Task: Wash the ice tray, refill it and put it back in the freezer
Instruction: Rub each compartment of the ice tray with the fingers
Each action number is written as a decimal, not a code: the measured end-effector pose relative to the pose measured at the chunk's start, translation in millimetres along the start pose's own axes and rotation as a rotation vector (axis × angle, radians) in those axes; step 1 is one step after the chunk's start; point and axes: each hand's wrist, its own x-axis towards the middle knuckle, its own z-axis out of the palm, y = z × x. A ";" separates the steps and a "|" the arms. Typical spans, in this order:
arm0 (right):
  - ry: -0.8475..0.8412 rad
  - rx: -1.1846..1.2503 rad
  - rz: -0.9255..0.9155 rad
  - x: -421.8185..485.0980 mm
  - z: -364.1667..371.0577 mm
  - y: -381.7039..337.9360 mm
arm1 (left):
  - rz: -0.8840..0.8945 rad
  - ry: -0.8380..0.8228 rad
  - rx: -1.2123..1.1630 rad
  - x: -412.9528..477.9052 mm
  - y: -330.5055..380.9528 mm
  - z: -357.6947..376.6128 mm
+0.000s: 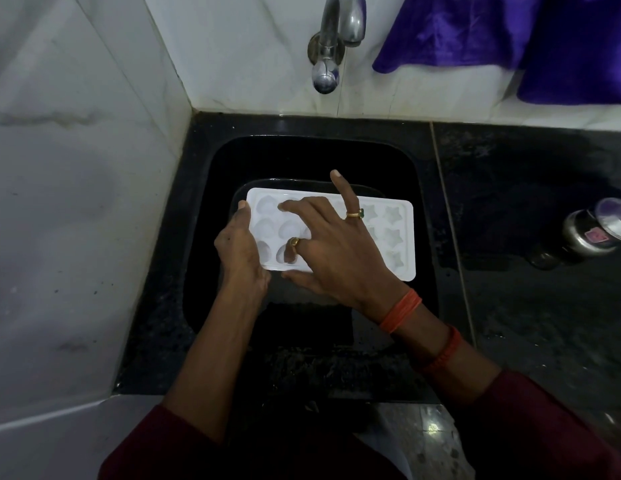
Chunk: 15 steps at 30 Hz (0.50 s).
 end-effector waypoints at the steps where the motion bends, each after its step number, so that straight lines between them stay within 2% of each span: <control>1: 0.007 -0.003 0.006 0.1 -0.3 0.9 | -0.002 0.000 0.011 -0.5 -0.2 0.1; 15: 0.026 -0.024 -0.038 -2.0 1.8 2.8 | -0.003 0.025 0.033 0.9 -1.0 0.2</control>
